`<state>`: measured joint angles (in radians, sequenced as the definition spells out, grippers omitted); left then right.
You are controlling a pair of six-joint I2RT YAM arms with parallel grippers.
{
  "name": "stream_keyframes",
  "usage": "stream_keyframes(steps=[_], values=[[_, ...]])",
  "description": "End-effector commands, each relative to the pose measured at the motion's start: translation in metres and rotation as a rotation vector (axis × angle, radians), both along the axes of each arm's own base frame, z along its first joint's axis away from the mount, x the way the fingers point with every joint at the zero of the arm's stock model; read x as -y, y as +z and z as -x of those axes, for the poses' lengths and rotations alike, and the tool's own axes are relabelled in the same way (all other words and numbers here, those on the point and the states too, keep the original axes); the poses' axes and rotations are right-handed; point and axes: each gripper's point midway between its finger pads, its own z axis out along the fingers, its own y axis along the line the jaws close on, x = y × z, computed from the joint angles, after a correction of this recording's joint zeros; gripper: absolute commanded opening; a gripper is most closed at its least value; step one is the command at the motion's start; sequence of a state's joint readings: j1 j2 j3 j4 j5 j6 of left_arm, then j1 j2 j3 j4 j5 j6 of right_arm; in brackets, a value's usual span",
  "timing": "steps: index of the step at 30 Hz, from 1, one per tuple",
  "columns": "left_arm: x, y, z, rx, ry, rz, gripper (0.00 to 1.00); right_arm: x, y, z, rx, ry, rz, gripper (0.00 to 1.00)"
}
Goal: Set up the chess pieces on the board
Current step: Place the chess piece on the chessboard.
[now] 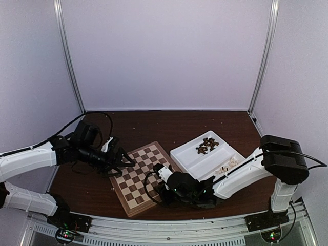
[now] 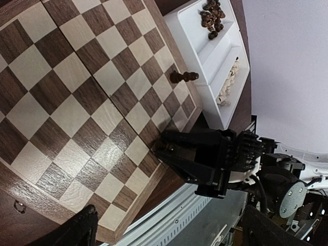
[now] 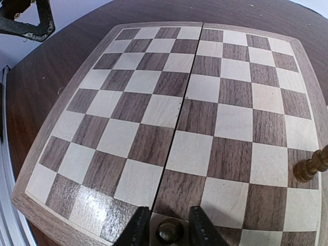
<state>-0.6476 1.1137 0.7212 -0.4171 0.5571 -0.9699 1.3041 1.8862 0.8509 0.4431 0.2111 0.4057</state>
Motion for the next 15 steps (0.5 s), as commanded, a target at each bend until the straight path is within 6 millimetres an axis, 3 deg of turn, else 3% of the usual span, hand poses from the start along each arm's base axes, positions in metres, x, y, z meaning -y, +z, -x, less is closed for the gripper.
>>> stream_keyframes(steps=[1, 7, 9, 12, 15], values=[[0.001, 0.011, -0.006, 0.051, -0.010, 0.005, 0.98, 0.004, 0.003, -0.003, 0.015, -0.033, -0.006, 0.36], [-0.003, 0.010, -0.005, 0.059, -0.003, -0.011, 0.98, 0.006, 0.009, -0.005, 0.024, -0.050, -0.002, 0.48], [-0.004, 0.010, -0.005, 0.061, -0.004, -0.015, 0.98, 0.006, 0.009, -0.005, 0.022, -0.055, 0.001, 0.46], [-0.005, 0.010, -0.004, 0.061, -0.006, -0.018, 0.98, 0.005, 0.012, -0.006, 0.018, -0.063, -0.008, 0.34], [-0.006, 0.008, -0.002, 0.058, -0.004, -0.021, 0.98, 0.004, 0.016, -0.007, 0.023, -0.069, -0.017, 0.32]])
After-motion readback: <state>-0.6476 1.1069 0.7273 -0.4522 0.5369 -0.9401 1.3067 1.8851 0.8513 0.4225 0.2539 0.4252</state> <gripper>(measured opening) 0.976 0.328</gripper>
